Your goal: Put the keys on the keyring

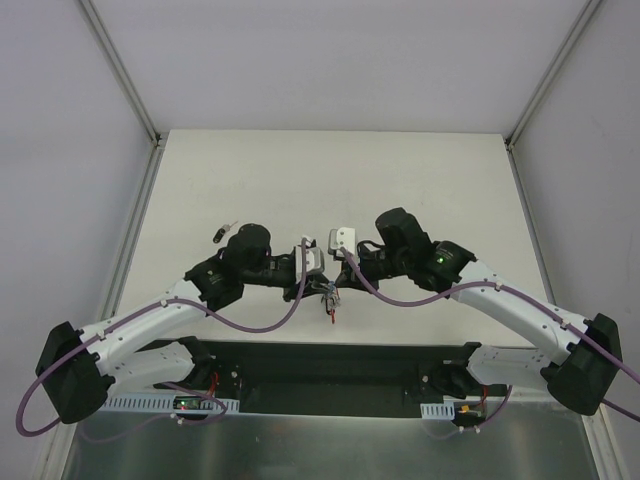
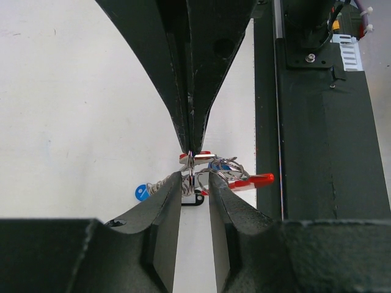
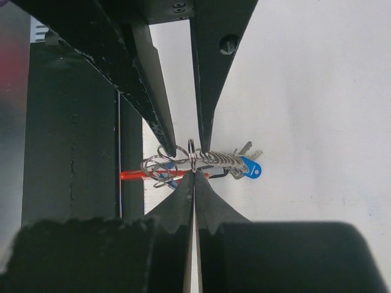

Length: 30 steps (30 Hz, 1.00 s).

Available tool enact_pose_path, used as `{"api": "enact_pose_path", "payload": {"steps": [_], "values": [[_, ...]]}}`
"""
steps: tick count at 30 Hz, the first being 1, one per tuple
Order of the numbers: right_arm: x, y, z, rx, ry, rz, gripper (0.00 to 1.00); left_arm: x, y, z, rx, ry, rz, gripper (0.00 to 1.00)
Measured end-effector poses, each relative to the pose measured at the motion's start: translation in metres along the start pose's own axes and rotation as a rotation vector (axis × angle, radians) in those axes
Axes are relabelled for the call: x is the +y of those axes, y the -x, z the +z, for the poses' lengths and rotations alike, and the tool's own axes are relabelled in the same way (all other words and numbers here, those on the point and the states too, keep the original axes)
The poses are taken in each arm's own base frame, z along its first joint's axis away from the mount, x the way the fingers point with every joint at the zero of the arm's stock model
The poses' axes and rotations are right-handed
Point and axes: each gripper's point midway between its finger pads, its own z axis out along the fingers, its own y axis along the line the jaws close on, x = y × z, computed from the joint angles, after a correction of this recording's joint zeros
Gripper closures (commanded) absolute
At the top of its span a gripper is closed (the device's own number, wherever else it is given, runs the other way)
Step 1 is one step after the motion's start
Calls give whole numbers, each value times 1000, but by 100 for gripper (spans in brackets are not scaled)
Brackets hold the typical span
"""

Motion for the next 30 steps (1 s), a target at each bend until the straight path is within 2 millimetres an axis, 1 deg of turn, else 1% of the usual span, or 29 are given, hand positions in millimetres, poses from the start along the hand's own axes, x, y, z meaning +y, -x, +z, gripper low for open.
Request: {"api": "enact_pose_path", "payload": {"steps": [2, 4, 5, 14, 18, 21, 24, 26, 30], "values": [[1, 0, 0, 0, 2, -1, 99, 1, 1, 0, 1, 0, 0, 81], [1, 0, 0, 0, 3, -2, 99, 1, 2, 1, 1, -1, -1, 95], [1, 0, 0, 0, 3, -3, 99, 2, 2, 2, 0, -1, 0, 100], [-1, 1, -1, -1, -17, -6, 99, 3, 5, 0, -4, 10, 7, 100], [-5, 10, -6, -28, -54, -22, 99, 4, 13, -11, -24, 55, 31, 100], [-7, 19, -9, -59, -79, -30, 99, 3, 22, -19, -52, 83, 57, 100], [-10, 24, -10, -74, -98, -29, 99, 4, 27, -25, -63, 106, 68, 100], [-13, 21, -10, -69, -116, -19, 99, 4, 25, -28, -58, 119, 63, 100], [-22, 1, -6, -33, -160, 35, 99, -1, 17, -32, -44, 124, 40, 100]]}}
